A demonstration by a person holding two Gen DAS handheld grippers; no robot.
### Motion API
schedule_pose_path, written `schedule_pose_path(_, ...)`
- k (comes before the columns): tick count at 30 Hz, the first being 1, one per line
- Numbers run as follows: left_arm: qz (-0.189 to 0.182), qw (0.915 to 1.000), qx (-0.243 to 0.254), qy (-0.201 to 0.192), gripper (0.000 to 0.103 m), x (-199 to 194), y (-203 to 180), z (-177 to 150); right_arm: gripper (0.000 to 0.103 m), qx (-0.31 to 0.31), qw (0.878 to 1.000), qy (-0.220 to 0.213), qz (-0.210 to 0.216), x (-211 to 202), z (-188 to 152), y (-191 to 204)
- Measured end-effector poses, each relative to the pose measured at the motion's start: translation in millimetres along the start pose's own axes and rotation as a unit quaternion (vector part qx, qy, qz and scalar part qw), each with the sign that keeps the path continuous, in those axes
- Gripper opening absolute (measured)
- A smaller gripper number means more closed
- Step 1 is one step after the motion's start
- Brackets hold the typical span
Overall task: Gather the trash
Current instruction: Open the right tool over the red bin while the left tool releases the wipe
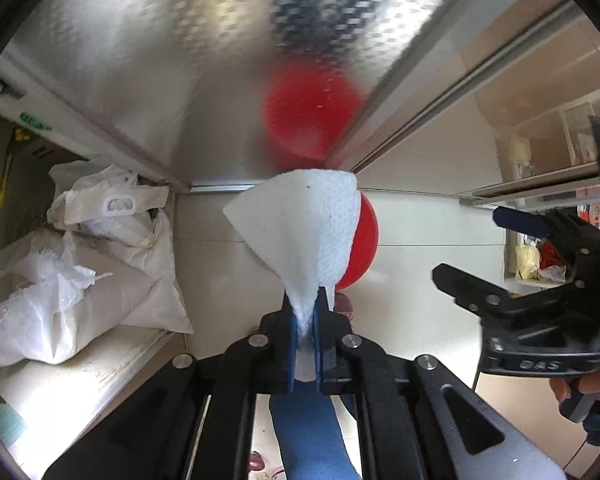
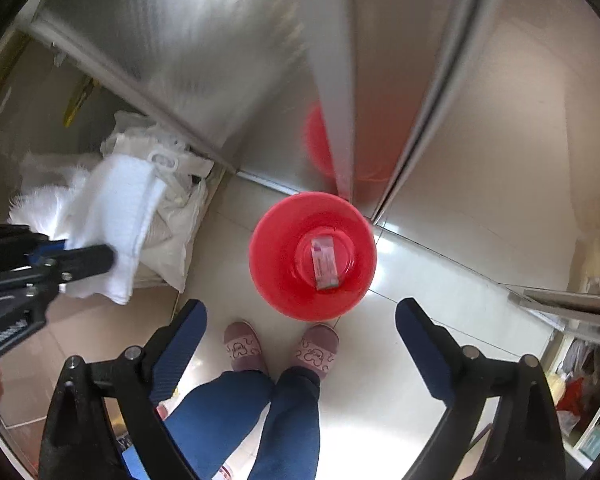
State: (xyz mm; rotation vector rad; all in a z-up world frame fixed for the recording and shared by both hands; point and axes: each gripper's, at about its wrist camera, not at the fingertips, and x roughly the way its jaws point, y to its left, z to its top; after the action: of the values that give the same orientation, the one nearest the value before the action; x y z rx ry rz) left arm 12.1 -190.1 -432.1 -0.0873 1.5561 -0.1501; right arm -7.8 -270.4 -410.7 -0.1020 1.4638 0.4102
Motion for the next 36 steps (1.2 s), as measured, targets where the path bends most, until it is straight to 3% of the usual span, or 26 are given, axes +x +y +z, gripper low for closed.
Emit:
schedule_pose_path(4, -0.003, 0.9999, 0.008, 0.008, 0.006, 12.1, -9.6, 7.8, 0.095, -0.004, 0.999, -0.010, -0.049, -1.0, 2.0, 3.4)
schedule_pose_path(10, 0.001, 0.9996, 0.025, 0.015, 0.006, 34.4, -21.8, 15.7, 0.096, 0.020, 0.999, -0.021, -0.042, 1.6, -1.5, -15.4)
schedule_pose_path(15, 0.004, 0.9991, 0.040, 0.011, 0.007, 44.5, -35.9, 20.1, 0.096, 0.015, 0.998, -0.022, -0.064, 10.2, -4.5, -14.9)
schedule_pose_path(21, 0.000, 0.9988, 0.044, 0.021, 0.038, 59.2, -42.2, 28.0, 0.096, 0.030, 0.998, -0.028, -0.050, 8.3, -8.4, -24.0)
schedule_pose_path(24, -0.013, 0.9984, 0.048, 0.028, 0.043, 62.9, -46.2, 31.1, 0.096, 0.031, 0.997, -0.032, -0.056, 5.0, -9.1, -26.0)
schedule_pose_path(29, -0.004, 0.9990, 0.040, 0.021, 0.043, 62.8, -49.7, 33.9, 0.096, 0.036, 0.998, -0.030, -0.052, 5.0, -10.8, -29.9)
schedule_pose_path(31, -0.005, 0.9993, 0.033, 0.015, 0.055, 59.3, -47.5, 32.7, 0.096, 0.038, 0.998, -0.031, -0.051, 4.1, -10.9, -31.8)
schedule_pose_path(33, -0.008, 0.9995, 0.029, 0.009, 0.074, 54.7, -45.0, 30.6, 0.095, 0.038, 0.998, -0.032, -0.049, 2.7, -10.4, -32.0)
schedule_pose_path(36, -0.017, 0.9995, 0.026, 0.005, 0.077, 48.0, -40.6, 28.3, 0.095, 0.036, 0.998, -0.037, -0.047, -1.0, -9.2, -30.4)
